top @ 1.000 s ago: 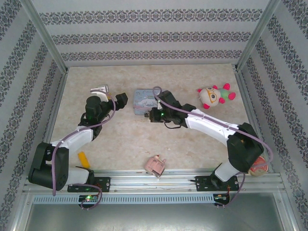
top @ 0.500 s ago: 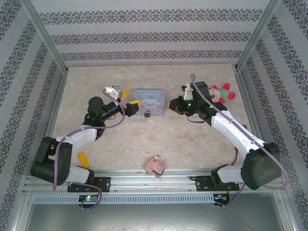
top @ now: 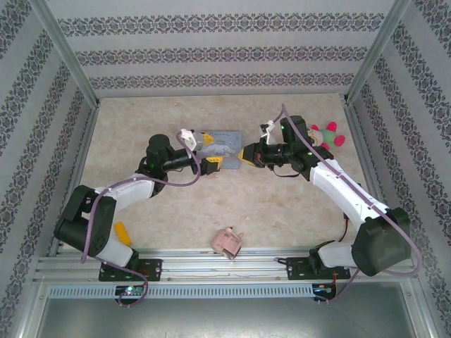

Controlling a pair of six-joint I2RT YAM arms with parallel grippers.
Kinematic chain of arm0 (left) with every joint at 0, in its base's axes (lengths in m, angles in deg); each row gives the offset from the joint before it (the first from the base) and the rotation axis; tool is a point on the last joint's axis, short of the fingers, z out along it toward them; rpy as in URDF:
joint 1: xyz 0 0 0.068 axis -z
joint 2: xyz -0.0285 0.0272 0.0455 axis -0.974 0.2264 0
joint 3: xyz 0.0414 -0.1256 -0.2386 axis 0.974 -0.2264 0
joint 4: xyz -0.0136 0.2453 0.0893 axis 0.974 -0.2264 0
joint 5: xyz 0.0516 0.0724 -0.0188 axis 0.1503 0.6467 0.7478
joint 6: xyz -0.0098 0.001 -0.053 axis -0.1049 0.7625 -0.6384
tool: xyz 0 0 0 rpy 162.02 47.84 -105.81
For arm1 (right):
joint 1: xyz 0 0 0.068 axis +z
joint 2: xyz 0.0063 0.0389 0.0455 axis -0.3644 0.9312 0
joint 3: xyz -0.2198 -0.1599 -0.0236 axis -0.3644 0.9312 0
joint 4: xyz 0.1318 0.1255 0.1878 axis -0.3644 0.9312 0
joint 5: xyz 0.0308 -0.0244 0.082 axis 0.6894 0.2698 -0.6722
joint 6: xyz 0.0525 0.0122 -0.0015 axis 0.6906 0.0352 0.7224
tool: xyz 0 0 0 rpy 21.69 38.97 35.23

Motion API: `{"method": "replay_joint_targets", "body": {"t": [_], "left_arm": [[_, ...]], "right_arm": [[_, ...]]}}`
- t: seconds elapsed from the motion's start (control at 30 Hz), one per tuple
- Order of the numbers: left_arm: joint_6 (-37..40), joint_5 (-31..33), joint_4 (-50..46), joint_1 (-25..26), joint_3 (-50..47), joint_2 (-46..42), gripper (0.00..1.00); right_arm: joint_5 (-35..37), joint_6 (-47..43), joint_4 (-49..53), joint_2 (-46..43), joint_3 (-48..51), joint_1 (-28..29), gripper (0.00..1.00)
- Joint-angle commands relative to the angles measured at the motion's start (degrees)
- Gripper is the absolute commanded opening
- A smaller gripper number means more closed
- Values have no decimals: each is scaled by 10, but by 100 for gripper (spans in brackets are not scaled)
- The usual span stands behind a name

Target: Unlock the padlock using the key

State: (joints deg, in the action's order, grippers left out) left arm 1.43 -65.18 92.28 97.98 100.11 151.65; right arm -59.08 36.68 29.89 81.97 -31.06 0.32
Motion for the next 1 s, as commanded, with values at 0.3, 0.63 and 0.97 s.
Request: {"method": "replay_joint_targets", "body": {"t": [0.3,0.63,0.97], "left_arm": [[76,-104,-89,11,69,23,77],[104,-111,-139,13,88,22,61],[109,-107,-149,17,95,23,36]], "right_arm": [[-38,3,-16,21,-49,29,0],[-38,-1,-17,32,-60,37,0],[-37,-3,-16,38,-59,41,0]]}}
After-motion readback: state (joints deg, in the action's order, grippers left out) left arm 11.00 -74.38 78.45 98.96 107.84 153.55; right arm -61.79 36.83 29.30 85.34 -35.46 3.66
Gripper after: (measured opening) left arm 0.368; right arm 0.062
